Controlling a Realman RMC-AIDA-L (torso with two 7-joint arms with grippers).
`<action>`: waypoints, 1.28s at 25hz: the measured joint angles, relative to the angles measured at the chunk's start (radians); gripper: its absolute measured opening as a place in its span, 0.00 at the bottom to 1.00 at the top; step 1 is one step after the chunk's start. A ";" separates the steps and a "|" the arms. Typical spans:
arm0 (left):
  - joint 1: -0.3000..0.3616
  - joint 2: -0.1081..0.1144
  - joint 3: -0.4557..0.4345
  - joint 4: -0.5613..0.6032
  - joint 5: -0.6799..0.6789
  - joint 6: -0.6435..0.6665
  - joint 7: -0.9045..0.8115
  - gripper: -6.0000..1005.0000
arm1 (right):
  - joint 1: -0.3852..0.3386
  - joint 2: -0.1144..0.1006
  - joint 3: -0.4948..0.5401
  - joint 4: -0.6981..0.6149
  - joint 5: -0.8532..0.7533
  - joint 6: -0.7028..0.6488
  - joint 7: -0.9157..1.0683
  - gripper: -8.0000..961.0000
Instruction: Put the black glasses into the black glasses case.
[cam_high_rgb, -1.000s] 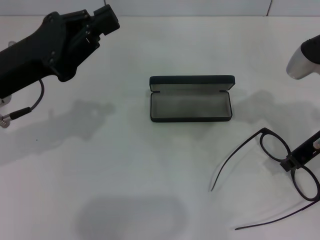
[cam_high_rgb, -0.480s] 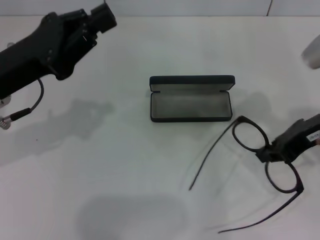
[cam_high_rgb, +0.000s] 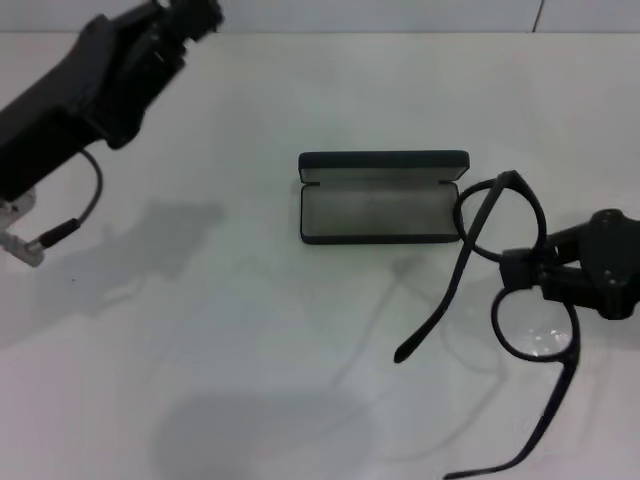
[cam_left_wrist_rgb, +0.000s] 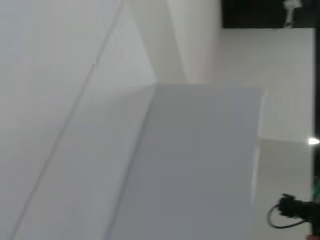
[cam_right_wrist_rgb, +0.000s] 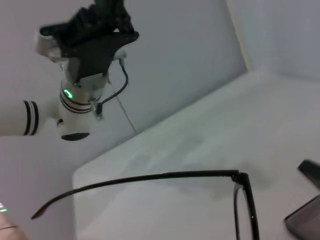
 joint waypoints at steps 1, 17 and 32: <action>-0.012 -0.005 0.031 0.000 0.003 0.029 -0.002 0.06 | -0.014 0.001 -0.017 0.011 0.017 0.038 -0.050 0.11; -0.102 -0.006 0.283 -0.021 -0.022 0.054 -0.071 0.06 | 0.037 0.000 -0.210 0.068 0.190 0.280 -0.282 0.11; -0.107 -0.010 0.310 -0.064 0.030 0.051 -0.050 0.06 | 0.060 -0.003 -0.200 0.074 0.337 0.235 -0.348 0.11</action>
